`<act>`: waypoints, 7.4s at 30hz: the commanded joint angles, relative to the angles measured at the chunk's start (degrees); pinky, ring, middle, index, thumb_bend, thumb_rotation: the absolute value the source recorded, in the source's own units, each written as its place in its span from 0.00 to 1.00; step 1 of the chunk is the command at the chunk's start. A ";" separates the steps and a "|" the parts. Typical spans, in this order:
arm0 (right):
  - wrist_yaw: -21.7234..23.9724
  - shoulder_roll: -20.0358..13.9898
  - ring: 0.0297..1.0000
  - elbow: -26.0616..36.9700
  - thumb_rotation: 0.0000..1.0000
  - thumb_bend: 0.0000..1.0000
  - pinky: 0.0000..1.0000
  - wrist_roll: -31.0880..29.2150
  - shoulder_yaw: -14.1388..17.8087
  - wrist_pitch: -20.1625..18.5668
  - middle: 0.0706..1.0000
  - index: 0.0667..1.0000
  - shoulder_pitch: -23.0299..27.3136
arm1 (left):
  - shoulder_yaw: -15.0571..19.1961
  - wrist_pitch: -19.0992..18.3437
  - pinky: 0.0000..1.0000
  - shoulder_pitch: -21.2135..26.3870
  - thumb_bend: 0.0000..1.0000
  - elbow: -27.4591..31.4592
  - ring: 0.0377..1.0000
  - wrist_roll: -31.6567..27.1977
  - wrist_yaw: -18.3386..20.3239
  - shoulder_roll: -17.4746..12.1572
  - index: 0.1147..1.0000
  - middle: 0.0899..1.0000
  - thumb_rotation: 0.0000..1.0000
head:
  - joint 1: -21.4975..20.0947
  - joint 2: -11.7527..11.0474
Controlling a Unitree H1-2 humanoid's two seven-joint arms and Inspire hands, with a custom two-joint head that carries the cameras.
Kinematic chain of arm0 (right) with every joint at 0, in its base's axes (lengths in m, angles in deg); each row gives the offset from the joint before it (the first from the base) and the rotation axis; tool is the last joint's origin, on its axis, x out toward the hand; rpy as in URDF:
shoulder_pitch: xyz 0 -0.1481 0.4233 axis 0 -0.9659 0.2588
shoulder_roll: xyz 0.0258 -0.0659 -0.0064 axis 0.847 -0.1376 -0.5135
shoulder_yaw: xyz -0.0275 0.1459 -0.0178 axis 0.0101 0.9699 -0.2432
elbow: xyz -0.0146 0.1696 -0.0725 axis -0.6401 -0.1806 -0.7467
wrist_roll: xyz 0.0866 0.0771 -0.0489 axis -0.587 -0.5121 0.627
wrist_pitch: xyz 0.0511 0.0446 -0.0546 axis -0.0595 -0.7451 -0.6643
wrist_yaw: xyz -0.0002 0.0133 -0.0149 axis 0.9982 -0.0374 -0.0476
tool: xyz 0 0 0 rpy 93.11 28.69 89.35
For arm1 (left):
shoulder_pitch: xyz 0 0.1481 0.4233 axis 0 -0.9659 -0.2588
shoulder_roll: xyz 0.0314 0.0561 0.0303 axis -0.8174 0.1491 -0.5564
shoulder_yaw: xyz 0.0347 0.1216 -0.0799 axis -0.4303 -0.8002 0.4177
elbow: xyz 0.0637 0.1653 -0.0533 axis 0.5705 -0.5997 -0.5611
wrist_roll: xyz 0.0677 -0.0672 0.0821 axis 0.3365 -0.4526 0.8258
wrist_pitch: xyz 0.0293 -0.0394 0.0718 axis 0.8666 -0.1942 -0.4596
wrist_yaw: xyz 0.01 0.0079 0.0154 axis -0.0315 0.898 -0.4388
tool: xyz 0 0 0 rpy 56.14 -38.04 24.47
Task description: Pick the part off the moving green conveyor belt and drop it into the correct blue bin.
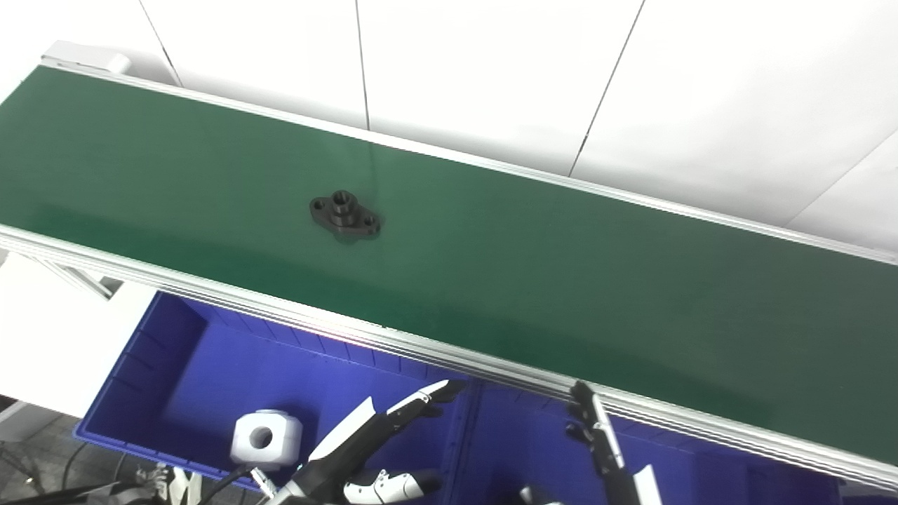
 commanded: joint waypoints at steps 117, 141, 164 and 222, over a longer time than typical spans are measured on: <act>18.62 -5.85 0.80 -23.13 0.32 0.67 0.75 25.01 -16.57 -27.17 0.82 0.84 61.62 | -4.46 2.25 0.89 3.96 0.52 0.11 0.94 -3.56 -8.34 -5.90 0.92 0.96 0.86 | -21.13 3.05; 21.34 -9.20 0.36 -18.47 0.00 0.51 0.29 32.07 -17.63 -29.59 0.46 0.55 57.59 | -4.50 2.25 0.90 3.56 0.56 0.92 0.95 -5.05 -7.60 -5.46 0.94 0.97 0.88 | -23.24 5.72; 23.80 -10.19 0.24 -12.42 0.00 0.53 0.19 36.39 -17.86 -27.43 0.37 0.47 56.67 | -3.79 2.26 0.90 3.41 0.59 0.58 0.94 -6.75 -7.07 -5.94 0.95 0.96 0.89 | -24.78 8.02; 26.03 -4.78 0.79 10.83 0.44 0.58 0.83 55.26 -11.09 -30.31 0.76 0.72 14.26 | 7.22 -7.55 0.89 -3.09 0.56 17.00 0.94 -13.37 3.51 -2.24 0.91 0.95 0.90 | -31.87 23.72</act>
